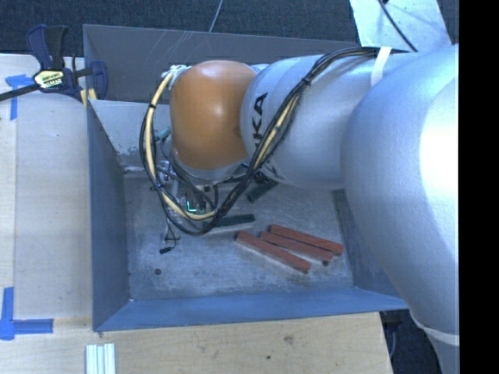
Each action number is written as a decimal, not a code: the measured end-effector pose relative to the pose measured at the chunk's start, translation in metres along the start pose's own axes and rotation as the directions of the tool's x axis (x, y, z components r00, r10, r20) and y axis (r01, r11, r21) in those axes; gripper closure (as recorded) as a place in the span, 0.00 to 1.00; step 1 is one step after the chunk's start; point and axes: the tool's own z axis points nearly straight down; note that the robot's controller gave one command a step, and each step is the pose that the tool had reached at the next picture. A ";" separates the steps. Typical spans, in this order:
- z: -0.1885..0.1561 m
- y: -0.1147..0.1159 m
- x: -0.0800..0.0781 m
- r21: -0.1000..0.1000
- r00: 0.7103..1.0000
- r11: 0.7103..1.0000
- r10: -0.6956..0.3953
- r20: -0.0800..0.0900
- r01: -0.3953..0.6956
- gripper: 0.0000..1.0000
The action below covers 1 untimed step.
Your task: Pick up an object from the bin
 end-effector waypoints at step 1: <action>-0.004 -0.001 -0.002 -0.002 1.000 1.000 0.004 0.008 -0.004 0.00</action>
Offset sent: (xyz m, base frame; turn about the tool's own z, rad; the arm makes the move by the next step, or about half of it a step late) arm 0.0477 -0.0992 -0.0711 -0.2247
